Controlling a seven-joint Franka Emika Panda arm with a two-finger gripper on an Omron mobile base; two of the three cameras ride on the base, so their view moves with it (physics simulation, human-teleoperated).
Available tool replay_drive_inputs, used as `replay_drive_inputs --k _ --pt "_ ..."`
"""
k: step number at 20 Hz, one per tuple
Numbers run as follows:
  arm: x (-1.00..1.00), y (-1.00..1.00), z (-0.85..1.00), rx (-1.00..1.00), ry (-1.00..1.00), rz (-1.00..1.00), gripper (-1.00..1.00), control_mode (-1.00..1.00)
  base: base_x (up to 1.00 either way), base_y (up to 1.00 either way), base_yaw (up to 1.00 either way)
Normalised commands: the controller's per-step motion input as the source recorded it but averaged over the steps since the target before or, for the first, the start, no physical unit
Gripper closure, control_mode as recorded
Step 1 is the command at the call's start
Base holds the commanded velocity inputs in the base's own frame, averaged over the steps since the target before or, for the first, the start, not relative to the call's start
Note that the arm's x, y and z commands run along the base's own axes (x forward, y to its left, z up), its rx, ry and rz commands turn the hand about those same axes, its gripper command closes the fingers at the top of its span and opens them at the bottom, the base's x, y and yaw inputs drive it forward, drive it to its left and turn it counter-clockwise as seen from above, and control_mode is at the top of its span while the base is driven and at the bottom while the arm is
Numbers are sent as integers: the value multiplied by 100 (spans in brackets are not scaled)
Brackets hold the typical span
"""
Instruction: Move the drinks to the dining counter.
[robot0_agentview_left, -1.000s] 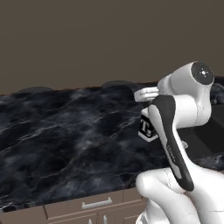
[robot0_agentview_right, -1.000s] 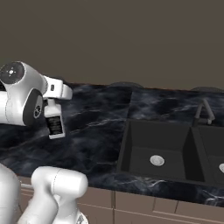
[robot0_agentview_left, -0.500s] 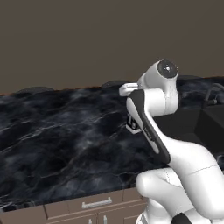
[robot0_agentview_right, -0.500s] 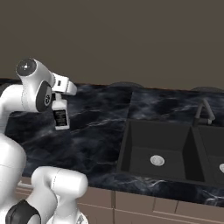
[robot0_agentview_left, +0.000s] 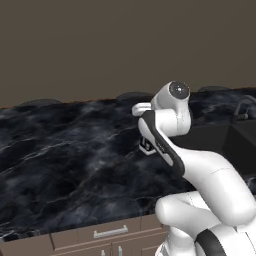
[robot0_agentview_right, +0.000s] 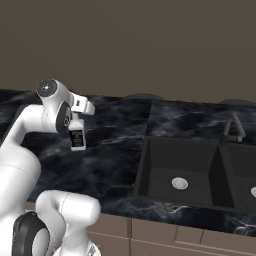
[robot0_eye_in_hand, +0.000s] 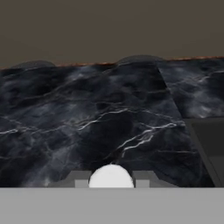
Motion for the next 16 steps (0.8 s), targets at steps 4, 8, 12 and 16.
replay_drive_inputs --k 4,8,12,16 --pt "13 1 -30 0 -3 0 100 -100 0 0 0" --pt "12 0 -31 0 -4 0 100 -100 0 0 0" --pt "14 0 -29 0 0 0 100 -100 0 0 0" --pt "18 0 -31 0 0 0 100 -100 0 0 0"
